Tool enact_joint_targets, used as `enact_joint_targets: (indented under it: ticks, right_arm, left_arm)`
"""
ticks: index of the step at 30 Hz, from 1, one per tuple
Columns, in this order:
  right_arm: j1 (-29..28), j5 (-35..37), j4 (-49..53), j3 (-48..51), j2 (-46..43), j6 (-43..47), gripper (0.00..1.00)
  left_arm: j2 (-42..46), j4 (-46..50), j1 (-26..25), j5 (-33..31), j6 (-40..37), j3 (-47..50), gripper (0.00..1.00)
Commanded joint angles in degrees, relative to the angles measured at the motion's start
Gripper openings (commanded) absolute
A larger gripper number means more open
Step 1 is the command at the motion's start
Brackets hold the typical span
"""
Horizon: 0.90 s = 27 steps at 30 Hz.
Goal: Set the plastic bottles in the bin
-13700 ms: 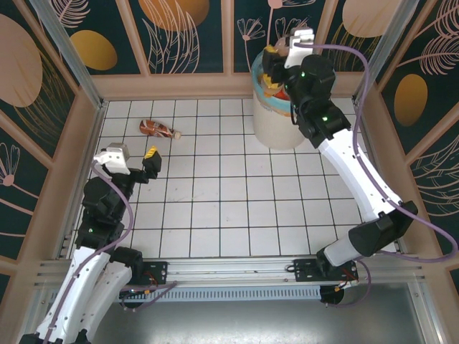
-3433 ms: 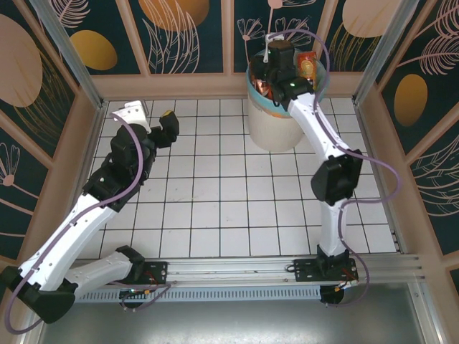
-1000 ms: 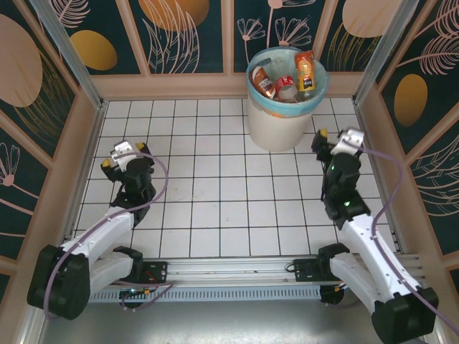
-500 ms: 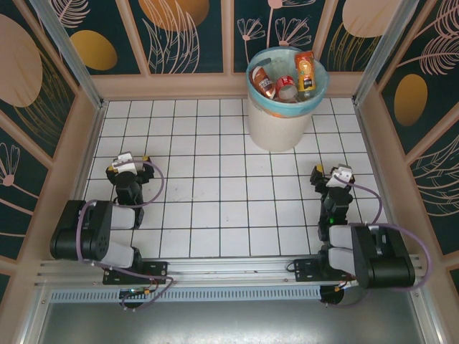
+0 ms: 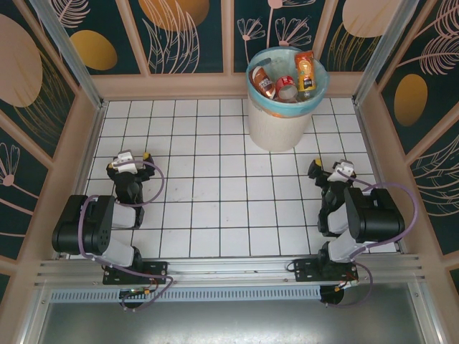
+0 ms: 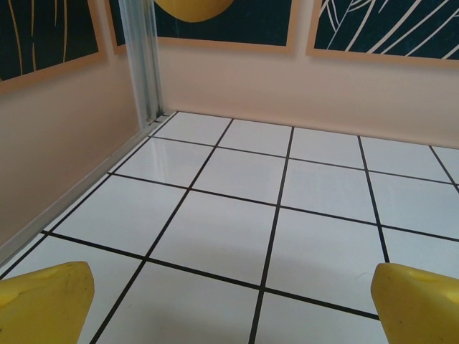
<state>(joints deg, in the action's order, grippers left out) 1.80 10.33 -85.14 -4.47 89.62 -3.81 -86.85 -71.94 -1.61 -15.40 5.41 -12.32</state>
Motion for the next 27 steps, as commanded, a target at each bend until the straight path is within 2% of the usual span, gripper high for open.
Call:
enact_joint_targets:
  ticks: [1,5,10,13,27]
  right_arm:
    - [0.3,-0.2,-2.9,-1.0,-0.7,-1.4,0.99]
    - [0.0,-0.7,-0.4,-2.4,-0.5,-0.7,0.99]
    - [-0.7,-3.8,7.9,-6.9,-0.4,1.4,0.99]
    - [-0.8,-5.8,8.5,-7.4,-0.3,2.1,0.99]
    - [-0.8,-5.9,8.3,-7.4,-0.3,2.1,0.99]
  left_arm:
    - [-0.1,-2.7,0.3,0.7,0.6,-0.2,0.99]
    - [-0.1,-2.7,0.3,0.7,0.6,-0.2,0.99]
    - [-0.1,-2.8,0.3,0.7,0.6,-0.2,0.99]
    - [-0.1,-2.7,0.3,0.7,0.6,-0.3,0.99]
    - [-0.1,-2.7,0.3,0.7,0.6,-0.3,0.99]
